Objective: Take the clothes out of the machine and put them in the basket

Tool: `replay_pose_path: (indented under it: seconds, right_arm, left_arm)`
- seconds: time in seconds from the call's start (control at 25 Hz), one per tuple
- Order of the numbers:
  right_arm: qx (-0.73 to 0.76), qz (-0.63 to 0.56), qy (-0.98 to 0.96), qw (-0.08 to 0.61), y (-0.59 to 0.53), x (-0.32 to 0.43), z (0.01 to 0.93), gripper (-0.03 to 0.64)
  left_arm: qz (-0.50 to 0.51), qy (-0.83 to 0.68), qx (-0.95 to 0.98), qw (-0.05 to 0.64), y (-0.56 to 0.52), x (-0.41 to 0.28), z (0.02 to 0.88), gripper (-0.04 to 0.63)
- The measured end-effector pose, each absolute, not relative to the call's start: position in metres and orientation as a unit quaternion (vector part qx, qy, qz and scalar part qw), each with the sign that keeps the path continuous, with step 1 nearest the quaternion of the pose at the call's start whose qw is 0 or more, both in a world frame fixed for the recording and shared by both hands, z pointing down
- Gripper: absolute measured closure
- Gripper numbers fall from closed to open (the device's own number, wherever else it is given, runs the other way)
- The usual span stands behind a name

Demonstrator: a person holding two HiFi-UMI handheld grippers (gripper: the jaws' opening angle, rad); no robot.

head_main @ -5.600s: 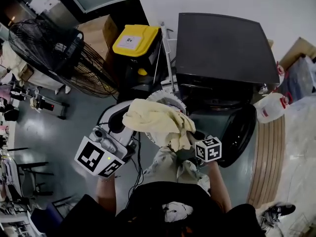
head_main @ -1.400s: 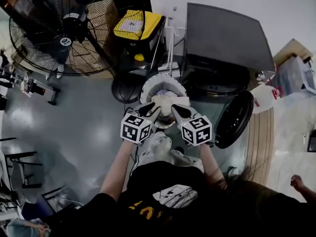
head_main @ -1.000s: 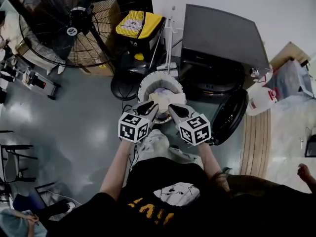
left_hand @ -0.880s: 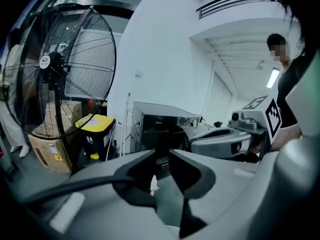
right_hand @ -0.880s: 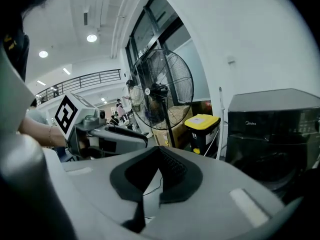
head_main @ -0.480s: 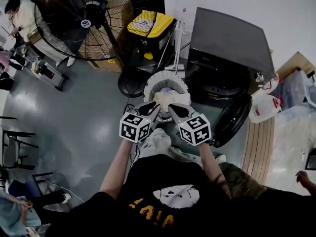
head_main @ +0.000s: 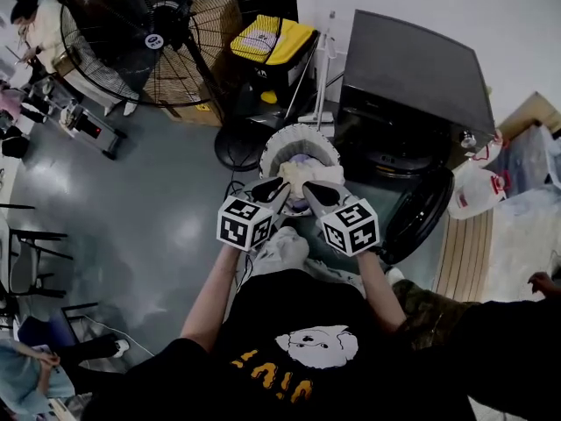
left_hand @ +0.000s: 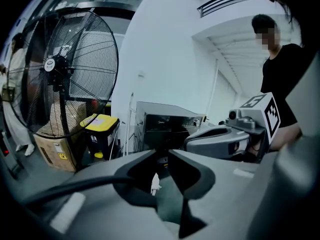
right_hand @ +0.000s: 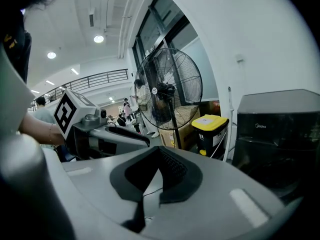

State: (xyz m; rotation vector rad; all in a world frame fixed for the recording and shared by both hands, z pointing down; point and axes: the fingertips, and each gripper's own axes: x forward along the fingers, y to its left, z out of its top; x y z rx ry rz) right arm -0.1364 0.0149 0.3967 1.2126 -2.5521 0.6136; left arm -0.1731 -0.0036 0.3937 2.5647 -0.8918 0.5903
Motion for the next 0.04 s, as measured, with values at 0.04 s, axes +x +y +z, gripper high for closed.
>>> replay_pose_path:
  seconds: [0.04]
  right_arm:
    - [0.416,0.212,-0.876,0.125,0.0129,-0.1365,0.3970,0.609]
  left_arm:
    - [0.210,-0.315,0.908,0.181,-0.0049,-0.1727,0.3944,0.520]
